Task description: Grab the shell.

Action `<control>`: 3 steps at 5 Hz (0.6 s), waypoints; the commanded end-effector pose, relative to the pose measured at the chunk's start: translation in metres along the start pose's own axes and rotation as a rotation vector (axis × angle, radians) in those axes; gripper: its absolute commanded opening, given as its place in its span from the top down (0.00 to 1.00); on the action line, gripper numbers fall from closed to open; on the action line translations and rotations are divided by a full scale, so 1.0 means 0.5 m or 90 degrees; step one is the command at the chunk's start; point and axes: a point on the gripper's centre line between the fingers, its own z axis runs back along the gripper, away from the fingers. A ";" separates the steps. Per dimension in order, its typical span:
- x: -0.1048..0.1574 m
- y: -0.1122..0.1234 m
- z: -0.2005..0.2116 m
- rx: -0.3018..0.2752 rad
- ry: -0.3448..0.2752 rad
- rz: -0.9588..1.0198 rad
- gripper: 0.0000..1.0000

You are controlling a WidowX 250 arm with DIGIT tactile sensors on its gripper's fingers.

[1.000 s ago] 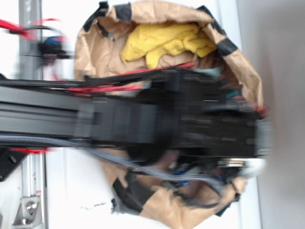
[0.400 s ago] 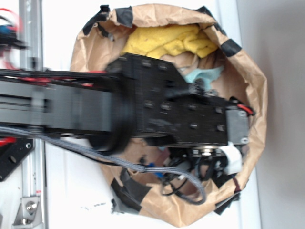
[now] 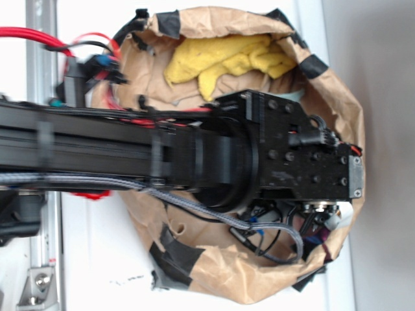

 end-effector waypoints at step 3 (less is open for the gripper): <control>-0.030 0.027 0.302 0.099 -0.109 0.306 1.00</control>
